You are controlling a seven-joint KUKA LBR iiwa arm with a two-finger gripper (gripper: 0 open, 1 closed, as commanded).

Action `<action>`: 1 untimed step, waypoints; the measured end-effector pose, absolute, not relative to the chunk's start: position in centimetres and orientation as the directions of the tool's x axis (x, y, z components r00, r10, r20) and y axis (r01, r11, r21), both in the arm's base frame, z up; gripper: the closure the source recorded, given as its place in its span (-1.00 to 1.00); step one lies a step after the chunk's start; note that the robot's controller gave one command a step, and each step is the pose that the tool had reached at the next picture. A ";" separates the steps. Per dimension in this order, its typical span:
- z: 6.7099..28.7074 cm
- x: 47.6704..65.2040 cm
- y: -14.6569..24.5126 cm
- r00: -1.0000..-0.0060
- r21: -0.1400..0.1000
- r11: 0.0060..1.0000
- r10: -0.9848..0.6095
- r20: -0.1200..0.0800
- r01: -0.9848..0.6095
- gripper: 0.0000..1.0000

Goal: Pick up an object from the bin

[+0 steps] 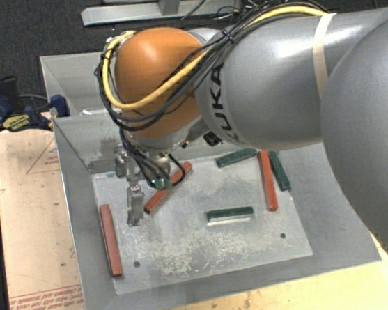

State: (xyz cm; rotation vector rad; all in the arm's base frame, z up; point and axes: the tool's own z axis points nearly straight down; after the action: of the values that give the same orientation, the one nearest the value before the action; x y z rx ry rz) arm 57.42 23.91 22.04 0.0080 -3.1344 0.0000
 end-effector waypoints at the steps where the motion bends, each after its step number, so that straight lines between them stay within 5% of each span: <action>1: 6.7 62.0 12.2 -0.935 0.000 0.935 -0.355 0.003 -0.355 -1.00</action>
Offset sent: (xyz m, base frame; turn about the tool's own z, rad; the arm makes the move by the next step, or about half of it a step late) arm 0.0460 -0.1140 -0.1504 -0.3634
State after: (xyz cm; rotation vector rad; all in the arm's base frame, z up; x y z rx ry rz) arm 62.00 12.24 6.69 0.5661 -3.0869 0.0011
